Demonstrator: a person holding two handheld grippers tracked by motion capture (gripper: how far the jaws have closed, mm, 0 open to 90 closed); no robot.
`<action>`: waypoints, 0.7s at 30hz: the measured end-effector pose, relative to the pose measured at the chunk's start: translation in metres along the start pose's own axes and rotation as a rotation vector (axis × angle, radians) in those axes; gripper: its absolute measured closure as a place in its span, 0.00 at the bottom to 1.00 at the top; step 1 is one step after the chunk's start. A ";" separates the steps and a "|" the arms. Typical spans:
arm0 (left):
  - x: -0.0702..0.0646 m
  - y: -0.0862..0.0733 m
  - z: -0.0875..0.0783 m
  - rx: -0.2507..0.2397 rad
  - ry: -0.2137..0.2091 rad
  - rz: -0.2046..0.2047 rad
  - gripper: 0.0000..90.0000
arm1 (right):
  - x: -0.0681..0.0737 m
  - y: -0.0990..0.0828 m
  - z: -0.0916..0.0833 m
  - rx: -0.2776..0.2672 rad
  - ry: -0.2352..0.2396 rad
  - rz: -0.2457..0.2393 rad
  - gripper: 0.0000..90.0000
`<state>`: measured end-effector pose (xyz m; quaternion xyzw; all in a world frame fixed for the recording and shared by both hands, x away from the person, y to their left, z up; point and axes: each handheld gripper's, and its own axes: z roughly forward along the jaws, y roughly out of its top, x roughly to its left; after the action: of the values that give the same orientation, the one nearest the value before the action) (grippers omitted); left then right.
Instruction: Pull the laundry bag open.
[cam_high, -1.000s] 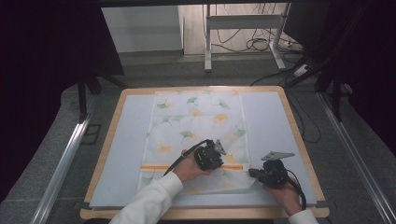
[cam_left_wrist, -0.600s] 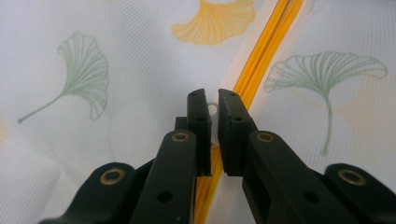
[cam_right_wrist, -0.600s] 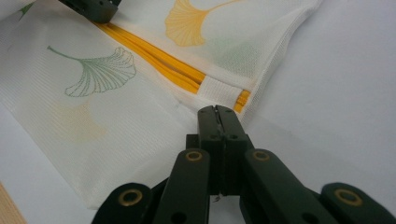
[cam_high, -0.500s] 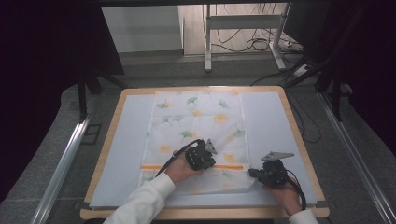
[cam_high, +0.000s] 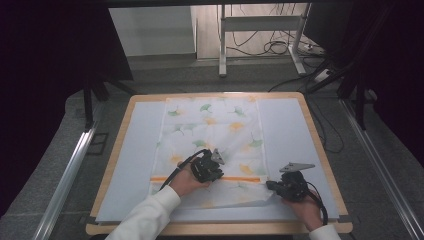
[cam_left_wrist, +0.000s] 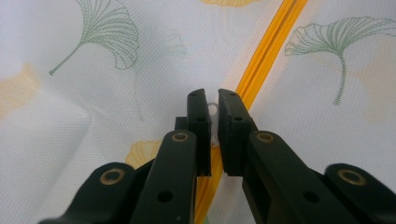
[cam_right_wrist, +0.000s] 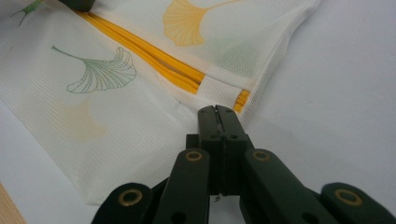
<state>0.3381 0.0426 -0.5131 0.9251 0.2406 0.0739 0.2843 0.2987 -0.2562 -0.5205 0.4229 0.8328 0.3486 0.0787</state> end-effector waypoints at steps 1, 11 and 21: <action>0.000 0.000 0.000 -0.002 0.000 -0.004 0.94 | 0.000 0.000 0.000 0.000 -0.001 -0.001 1.00; 0.003 -0.004 -0.003 0.009 -0.002 -0.015 0.94 | 0.000 0.000 0.000 0.002 0.004 0.000 1.00; 0.006 -0.012 -0.009 0.017 0.011 -0.018 0.94 | 0.000 0.000 0.000 0.002 0.002 -0.002 1.00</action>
<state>0.3361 0.0588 -0.5128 0.9249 0.2510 0.0745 0.2756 0.2988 -0.2564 -0.5204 0.4215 0.8337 0.3482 0.0778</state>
